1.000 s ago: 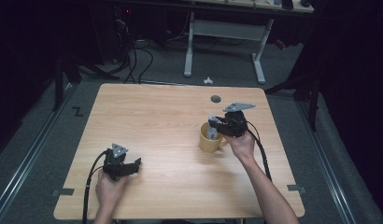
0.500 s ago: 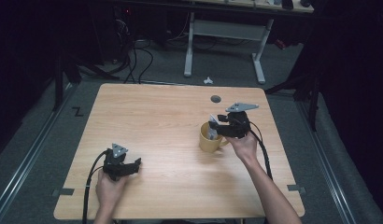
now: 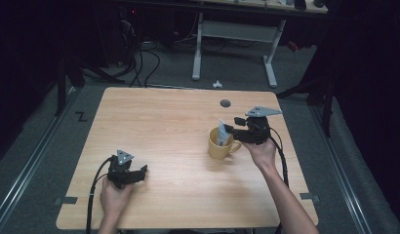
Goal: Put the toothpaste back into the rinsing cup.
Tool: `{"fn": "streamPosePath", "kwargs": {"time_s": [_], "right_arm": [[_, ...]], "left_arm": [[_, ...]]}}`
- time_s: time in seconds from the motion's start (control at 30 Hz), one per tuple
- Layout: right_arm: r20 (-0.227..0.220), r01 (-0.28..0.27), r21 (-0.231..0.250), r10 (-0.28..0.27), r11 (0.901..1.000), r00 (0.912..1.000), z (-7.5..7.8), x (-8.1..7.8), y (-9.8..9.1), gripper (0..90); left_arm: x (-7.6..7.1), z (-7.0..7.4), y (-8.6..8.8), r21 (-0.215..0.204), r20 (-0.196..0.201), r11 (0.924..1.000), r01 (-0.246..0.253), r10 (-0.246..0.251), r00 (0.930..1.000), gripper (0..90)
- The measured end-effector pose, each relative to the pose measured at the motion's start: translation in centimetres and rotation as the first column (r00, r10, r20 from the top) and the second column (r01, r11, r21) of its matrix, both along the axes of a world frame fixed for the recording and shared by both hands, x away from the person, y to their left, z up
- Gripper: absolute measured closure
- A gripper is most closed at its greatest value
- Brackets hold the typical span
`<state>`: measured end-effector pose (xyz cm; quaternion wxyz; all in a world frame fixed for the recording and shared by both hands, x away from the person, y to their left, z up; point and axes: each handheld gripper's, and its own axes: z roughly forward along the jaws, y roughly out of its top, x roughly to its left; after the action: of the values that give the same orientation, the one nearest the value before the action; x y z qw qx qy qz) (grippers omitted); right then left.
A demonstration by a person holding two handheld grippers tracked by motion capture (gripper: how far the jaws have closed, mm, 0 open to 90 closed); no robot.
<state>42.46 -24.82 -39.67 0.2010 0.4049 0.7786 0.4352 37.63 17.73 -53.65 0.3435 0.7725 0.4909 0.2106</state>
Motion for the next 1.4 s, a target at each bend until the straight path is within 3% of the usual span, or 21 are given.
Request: {"fn": "streamPosePath", "kwargs": {"time_s": [0.43, 1.4], "right_arm": [[0.01, 0.011, 0.043, -0.011, 0.999, 0.9999, 0.4, -0.8, -1.6, 46.2], [0.039, 0.055, 0.067, -0.058, 0.9962, 0.9976, 0.8, -2.6, -4.3, 47.3]], "left_arm": [[0.0, 0.0, 0.0, 0.0, 0.0, 1.0, 0.0, 0.0, 1.0, 22.7], [0.0, 0.0, 0.0, 0.0, 0.0, 1.0, 0.0, 0.0, 1.0, 22.7]]}}
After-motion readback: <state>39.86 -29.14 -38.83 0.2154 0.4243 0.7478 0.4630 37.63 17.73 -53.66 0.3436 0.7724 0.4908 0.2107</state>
